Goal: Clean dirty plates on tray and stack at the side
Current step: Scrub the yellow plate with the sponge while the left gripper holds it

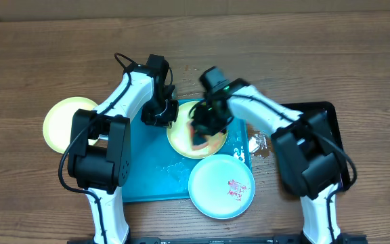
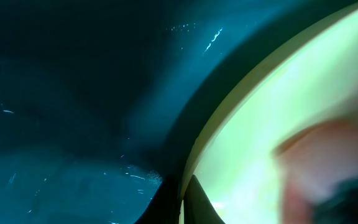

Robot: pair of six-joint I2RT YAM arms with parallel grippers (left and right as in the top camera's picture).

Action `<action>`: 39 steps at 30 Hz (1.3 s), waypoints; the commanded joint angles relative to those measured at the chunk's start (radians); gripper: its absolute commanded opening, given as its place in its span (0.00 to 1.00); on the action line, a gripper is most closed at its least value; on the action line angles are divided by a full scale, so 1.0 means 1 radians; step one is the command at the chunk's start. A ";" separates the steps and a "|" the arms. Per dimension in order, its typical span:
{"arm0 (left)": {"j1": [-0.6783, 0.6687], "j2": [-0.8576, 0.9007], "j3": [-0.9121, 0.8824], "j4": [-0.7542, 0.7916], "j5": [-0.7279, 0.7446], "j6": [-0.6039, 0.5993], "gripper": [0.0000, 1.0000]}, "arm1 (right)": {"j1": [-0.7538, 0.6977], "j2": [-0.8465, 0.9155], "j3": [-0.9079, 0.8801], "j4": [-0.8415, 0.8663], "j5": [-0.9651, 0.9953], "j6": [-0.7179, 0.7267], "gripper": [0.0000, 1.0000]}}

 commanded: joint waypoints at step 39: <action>0.010 0.046 -0.017 0.003 -0.057 -0.011 0.04 | -0.156 0.035 -0.020 -0.149 -0.017 -0.285 0.04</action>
